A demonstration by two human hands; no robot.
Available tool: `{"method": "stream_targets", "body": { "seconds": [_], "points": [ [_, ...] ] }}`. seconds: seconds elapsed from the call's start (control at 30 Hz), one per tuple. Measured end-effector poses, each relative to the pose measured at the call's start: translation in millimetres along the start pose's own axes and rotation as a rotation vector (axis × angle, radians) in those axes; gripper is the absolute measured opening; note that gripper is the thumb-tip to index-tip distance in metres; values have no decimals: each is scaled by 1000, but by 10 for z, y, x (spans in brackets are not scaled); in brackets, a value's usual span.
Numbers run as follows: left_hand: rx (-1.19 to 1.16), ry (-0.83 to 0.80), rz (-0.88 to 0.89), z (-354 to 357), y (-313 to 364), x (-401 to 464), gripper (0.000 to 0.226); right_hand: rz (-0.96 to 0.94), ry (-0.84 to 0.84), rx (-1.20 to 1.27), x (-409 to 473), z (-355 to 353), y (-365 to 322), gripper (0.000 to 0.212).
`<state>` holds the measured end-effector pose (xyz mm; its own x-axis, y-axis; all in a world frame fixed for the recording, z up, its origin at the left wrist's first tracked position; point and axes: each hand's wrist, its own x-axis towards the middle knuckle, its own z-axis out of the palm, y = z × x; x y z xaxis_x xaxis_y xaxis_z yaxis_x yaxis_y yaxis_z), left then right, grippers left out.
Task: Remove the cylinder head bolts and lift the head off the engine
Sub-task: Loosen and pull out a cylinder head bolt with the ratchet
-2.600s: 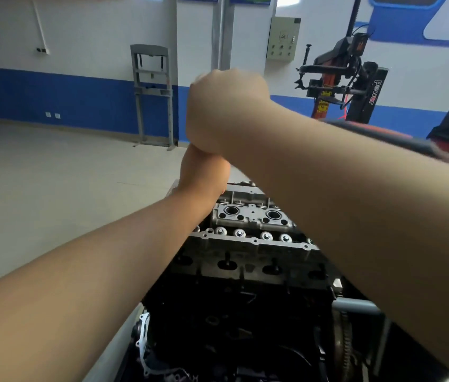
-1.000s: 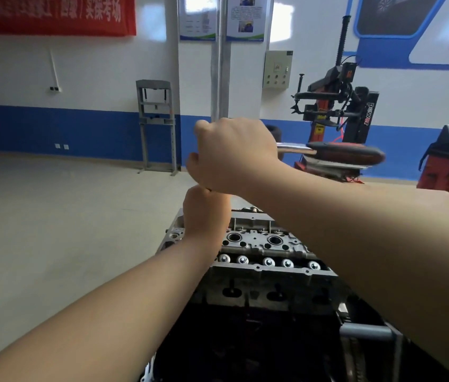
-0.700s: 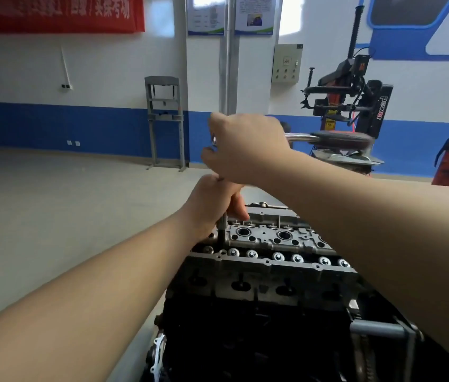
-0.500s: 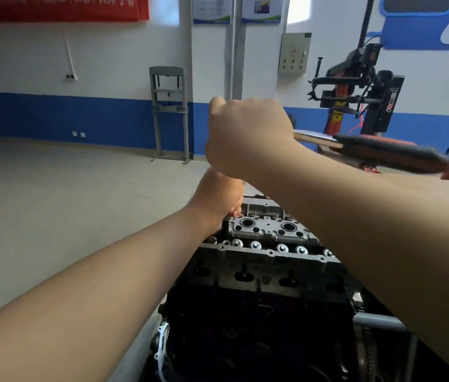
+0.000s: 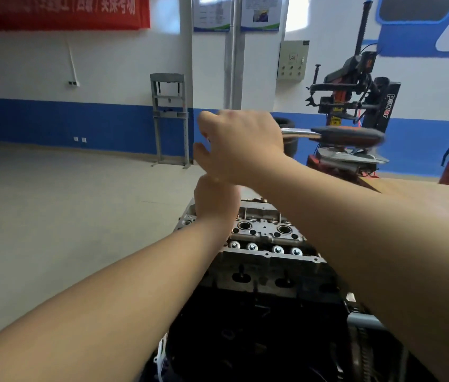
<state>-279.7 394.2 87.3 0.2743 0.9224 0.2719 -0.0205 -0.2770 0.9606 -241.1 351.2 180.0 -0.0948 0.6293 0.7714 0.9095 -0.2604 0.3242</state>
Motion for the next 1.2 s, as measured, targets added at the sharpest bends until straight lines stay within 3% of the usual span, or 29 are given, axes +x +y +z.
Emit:
{"method": "stream_targets", "body": {
  "seconds": [0.1,0.13,0.27,0.37,0.43,0.53,0.6,0.7,0.8,0.87,1.0,1.13,1.2],
  "points": [
    [-61,-67,35,-34,6,-45,39,124,-35,489,-65,7,223,19],
    [-49,-79,45,-53,5,-41,43,140,-74,537,-65,-9,220,18],
    [76,8,64,-54,-76,97,30,48,-172,80,49,-53,-2,20],
    [63,148,22,25,-77,34,43,11,-159,-194,71,-30,-140,15],
    [53,178,65,87,-93,-23,37,30,-35,-144,-1,-14,-56,17],
    [31,81,102,80,-79,-77,43,110,-7,308,-116,47,247,28],
    [-8,-33,81,40,-75,-33,49,55,-110,471,-112,54,348,36],
    [-89,-106,72,-30,-85,17,50,10,-298,413,92,6,414,57],
    [-125,-141,96,-31,-111,-21,45,408,-682,581,378,-93,554,78],
    [-147,-153,99,-22,-117,-37,42,517,-929,612,447,-147,626,87],
    [-165,-169,102,-19,-176,16,47,468,-810,618,405,-157,741,84],
    [-134,-156,100,7,-174,13,50,459,-813,602,421,-189,759,81],
    [-135,-133,80,-17,-164,23,49,526,-665,657,519,-267,787,79]
  ]
}}
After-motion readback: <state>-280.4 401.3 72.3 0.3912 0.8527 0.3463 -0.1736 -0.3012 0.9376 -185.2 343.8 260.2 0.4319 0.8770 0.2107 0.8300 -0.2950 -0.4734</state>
